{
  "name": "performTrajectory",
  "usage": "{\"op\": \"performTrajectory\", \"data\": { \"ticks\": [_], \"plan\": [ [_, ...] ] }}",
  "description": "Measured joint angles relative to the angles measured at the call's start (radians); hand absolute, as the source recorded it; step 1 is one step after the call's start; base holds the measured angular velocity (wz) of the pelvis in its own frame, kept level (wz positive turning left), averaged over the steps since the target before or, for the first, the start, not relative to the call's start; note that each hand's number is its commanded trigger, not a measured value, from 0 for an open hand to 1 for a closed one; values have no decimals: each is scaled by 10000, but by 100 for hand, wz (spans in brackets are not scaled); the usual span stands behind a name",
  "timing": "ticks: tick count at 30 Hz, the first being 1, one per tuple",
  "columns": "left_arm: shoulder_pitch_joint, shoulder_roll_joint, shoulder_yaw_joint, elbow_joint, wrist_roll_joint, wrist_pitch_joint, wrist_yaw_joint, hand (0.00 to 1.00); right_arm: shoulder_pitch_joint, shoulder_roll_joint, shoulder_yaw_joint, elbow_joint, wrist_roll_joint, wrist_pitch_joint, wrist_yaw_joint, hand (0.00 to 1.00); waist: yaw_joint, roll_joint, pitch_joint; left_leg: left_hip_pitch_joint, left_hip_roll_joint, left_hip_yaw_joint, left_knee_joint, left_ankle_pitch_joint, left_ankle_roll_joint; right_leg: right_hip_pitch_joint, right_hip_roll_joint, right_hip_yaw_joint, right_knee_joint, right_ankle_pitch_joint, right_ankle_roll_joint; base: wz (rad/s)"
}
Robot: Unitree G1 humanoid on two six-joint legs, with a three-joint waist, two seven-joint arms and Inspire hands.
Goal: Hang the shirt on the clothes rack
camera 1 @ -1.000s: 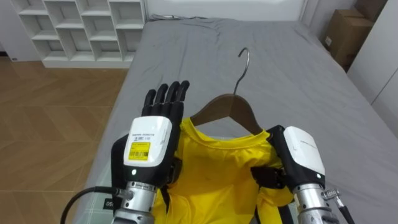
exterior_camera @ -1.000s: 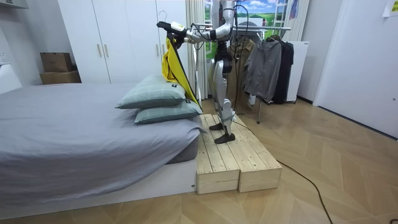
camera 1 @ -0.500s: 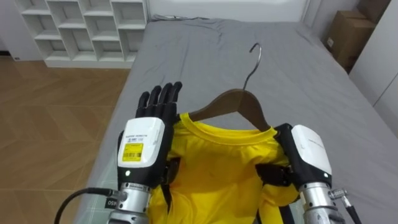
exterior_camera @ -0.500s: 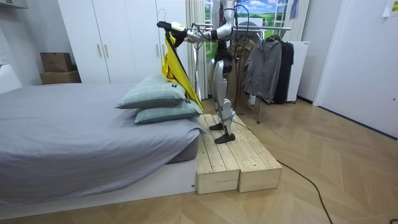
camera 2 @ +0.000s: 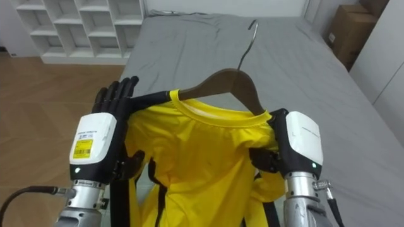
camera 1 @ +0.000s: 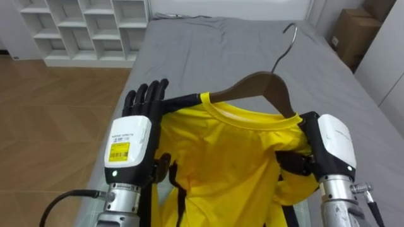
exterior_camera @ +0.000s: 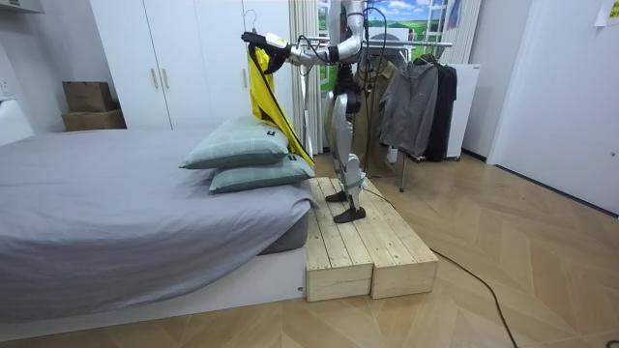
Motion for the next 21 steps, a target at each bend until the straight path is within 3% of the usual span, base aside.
{"op": "performTrajectory", "data": {
  "ticks": [5, 10, 16, 21],
  "plan": [
    [29, -6, 509, -1, -25, 79, 35, 0, 6, -133, -5, 282, 411, 18, 0, 100, 32, 147, -106, 47, -10, -42, -1, 0, 0, 48, -13, -2, 3, 1, 1, 0],
    [78, -29, 607, -1, -40, 175, 70, 0, 16, -142, -83, 459, 717, 135, 10, 100, 68, 148, -108, 190, -6, -43, -3, 1, 0, 183, -8, -8, -1, 1, 1, 0],
    [192, -64, 646, -1, -1001, 174, 119, 0, 29, -506, -211, 459, 726, 134, -195, 100, 206, 127, -114, 195, -6, -35, 2, 3, 2, 174, -10, 3, 21, 1, 1, 0],
    [408, -61, 964, 0, -1240, 160, 123, 0, 136, -577, -408, 459, 666, 99, -403, 100, 233, 34, -101, 219, 1, -43, -2, 2, 1, 201, -4, 2, 21, 1, 1, 0]
  ]
}}
